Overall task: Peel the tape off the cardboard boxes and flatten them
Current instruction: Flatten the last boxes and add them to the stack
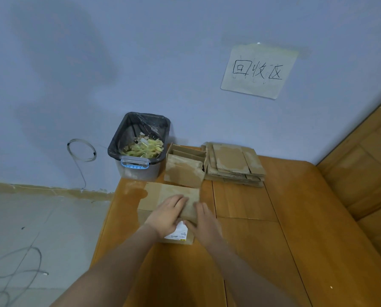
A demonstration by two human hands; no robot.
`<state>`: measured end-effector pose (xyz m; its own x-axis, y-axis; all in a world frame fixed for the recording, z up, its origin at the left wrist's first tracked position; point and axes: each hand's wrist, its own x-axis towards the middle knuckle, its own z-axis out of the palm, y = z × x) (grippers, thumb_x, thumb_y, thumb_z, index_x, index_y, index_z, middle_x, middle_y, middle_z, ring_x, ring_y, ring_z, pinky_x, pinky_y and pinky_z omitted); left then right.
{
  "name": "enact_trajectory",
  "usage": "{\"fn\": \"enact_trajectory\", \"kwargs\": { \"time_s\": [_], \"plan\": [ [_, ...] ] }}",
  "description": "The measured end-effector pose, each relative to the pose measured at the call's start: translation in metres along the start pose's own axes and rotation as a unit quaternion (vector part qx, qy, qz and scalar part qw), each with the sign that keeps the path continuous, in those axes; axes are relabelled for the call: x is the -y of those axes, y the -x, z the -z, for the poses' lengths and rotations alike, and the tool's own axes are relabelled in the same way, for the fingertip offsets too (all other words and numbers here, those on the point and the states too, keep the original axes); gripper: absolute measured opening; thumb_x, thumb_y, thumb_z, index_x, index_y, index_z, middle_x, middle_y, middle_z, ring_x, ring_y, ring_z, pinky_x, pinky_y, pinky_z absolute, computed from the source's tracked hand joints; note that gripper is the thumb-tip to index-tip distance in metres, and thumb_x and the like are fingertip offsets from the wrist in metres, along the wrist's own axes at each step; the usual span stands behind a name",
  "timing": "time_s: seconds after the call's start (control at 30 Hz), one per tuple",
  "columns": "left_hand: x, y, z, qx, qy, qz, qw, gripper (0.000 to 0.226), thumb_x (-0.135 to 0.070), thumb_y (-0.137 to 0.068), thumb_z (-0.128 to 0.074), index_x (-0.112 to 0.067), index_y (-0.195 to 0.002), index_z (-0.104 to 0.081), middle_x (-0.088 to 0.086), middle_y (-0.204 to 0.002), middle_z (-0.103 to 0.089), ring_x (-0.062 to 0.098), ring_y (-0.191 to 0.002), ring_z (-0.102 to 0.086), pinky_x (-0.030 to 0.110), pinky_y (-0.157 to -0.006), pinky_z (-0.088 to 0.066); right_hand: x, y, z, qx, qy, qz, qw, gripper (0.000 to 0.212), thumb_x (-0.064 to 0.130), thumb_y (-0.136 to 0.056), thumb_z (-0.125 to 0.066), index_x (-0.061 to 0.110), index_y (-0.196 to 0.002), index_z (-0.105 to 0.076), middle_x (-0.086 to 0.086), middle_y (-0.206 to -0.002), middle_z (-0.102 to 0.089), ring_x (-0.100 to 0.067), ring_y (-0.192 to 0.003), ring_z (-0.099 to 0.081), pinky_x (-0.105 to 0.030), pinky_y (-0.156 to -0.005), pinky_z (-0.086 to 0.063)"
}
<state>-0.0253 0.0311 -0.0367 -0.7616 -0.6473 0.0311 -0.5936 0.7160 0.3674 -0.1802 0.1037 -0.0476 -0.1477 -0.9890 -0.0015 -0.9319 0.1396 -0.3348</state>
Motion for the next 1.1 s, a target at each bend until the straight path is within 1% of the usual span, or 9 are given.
{"fn": "enact_trajectory", "kwargs": {
  "time_s": [0.17,0.3,0.4,0.5,0.6,0.73,0.83,0.93,1.1],
  "plan": [
    [-0.003,0.009,-0.010,-0.008,0.020,0.000,1.000,0.060,-0.028,-0.093,-0.056,-0.006,-0.144,-0.034,0.006,-0.153,-0.021,0.023,-0.142,-0.023,0.030,-0.112,-0.030,-0.015,0.028,-0.006,0.006,-0.010,0.004,1.000,0.049,0.042,-0.094,-0.054,0.018,-0.133,-0.040,0.003,-0.124,-0.047,-0.012,-0.104,-0.051,-0.023,-0.076,-0.045],
    [0.001,0.012,-0.012,-0.006,0.003,-0.008,1.000,0.064,-0.038,-0.094,-0.056,-0.011,-0.148,-0.032,0.001,-0.158,-0.021,0.019,-0.148,-0.009,0.030,-0.120,-0.001,-0.006,0.033,-0.004,0.003,-0.053,0.002,0.999,0.042,0.040,-0.092,-0.059,0.017,-0.124,-0.047,0.003,-0.118,-0.054,-0.012,-0.102,-0.054,-0.026,-0.081,-0.046],
    [0.008,0.022,-0.009,-0.009,-0.013,-0.032,0.999,0.065,-0.048,-0.094,-0.052,-0.015,-0.148,-0.035,-0.003,-0.156,-0.028,0.014,-0.148,-0.015,0.029,-0.119,0.007,-0.002,0.043,-0.009,0.000,-0.073,0.013,0.997,0.038,0.044,-0.091,-0.058,0.016,-0.117,-0.051,0.007,-0.102,-0.054,-0.009,-0.086,-0.053,-0.020,-0.067,-0.043],
    [0.014,0.029,-0.002,-0.025,0.021,-0.046,0.998,0.057,-0.047,-0.094,-0.052,-0.013,-0.140,-0.046,-0.002,-0.152,-0.038,0.015,-0.143,-0.029,0.027,-0.119,0.000,0.002,0.052,-0.009,-0.038,-0.101,0.067,0.992,0.030,0.042,-0.089,-0.050,0.014,-0.098,-0.059,0.009,-0.085,-0.049,-0.006,-0.071,-0.046,-0.016,-0.057,-0.034],
    [0.012,0.028,0.000,-0.027,0.060,-0.006,0.998,0.060,-0.050,-0.093,-0.053,-0.013,-0.139,-0.044,-0.002,-0.155,-0.031,0.017,-0.141,-0.031,0.027,-0.116,-0.018,-0.002,0.037,0.003,-0.118,-0.092,0.094,0.984,0.024,0.028,-0.085,-0.048,0.011,-0.086,-0.066,0.001,-0.092,-0.055,-0.013,-0.084,-0.051,-0.028,-0.070,-0.044],
    [0.001,0.018,0.001,-0.017,0.094,0.072,0.993,0.082,-0.067,-0.079,-0.053,-0.014,-0.140,-0.041,-0.006,-0.151,-0.032,0.013,-0.137,-0.030,0.030,-0.111,-0.030,0.000,0.007,0.017,-0.021,-0.027,0.121,0.992,0.027,0.023,-0.086,-0.049,0.017,-0.110,-0.061,0.002,-0.116,-0.049,-0.013,-0.110,-0.041,-0.032,-0.089,-0.042],
    [-0.002,0.016,0.001,-0.024,0.104,0.081,0.991,0.092,-0.072,-0.063,-0.039,-0.013,-0.134,-0.045,-0.005,-0.141,-0.039,0.013,-0.130,-0.036,0.028,-0.107,-0.031,0.000,0.001,0.012,0.007,0.019,0.155,0.988,0.038,0.029,-0.086,-0.045,0.020,-0.121,-0.055,0.000,-0.124,-0.046,-0.017,-0.118,-0.036,-0.033,-0.089,-0.042],
    [0.000,0.017,-0.003,-0.029,0.092,0.069,0.993,0.091,-0.071,-0.063,-0.037,-0.014,-0.133,-0.044,-0.005,-0.139,-0.040,0.013,-0.127,-0.038,0.026,-0.104,-0.027,-0.002,0.000,0.008,-0.009,0.021,0.156,0.987,0.044,0.033,-0.084,-0.040,0.021,-0.123,-0.056,0.000,-0.124,-0.048,-0.019,-0.118,-0.037,-0.034,-0.088,-0.042],
    [0.002,0.013,-0.006,-0.030,0.079,0.058,0.995,0.087,-0.070,-0.065,-0.035,-0.015,-0.133,-0.042,-0.006,-0.140,-0.038,0.012,-0.128,-0.036,0.025,-0.105,-0.024,0.002,0.002,0.004,-0.059,-0.029,0.137,0.988,0.036,0.029,-0.079,-0.041,0.017,-0.104,-0.064,-0.001,-0.111,-0.056,-0.022,-0.107,-0.046,-0.038,-0.079,-0.049]
  ]
}}
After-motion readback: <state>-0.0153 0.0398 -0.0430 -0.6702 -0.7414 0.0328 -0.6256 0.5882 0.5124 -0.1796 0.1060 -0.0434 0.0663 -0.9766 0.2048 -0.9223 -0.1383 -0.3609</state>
